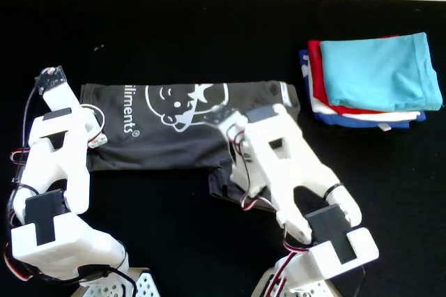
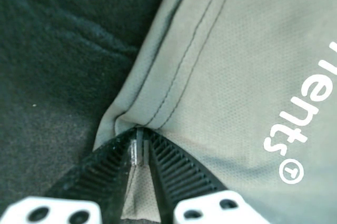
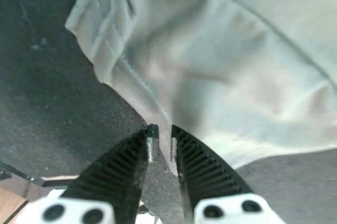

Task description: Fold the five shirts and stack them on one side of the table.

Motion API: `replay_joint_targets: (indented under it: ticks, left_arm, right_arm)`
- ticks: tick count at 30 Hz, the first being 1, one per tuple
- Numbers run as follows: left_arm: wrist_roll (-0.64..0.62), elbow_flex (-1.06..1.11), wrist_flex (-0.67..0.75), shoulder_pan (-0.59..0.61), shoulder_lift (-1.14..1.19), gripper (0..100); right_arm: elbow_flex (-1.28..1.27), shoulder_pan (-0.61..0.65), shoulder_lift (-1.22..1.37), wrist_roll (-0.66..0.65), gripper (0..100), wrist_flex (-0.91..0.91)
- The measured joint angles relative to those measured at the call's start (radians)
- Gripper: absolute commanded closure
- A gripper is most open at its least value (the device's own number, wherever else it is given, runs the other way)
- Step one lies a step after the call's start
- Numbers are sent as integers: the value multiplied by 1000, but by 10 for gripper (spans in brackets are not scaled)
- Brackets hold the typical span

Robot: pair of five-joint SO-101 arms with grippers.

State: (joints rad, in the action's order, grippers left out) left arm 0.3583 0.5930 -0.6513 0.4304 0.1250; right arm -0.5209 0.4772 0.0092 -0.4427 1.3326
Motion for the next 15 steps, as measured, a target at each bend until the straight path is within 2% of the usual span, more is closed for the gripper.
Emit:
replay_joint_targets:
  ticks: [7,15]
  left_arm:
    - [0,0,0,0,0,990]
    - [0,0,0,0,0,990]
  right_arm:
    - [-54,29,0,-3,947,-44]
    - [51,60,-2,-3,939,86]
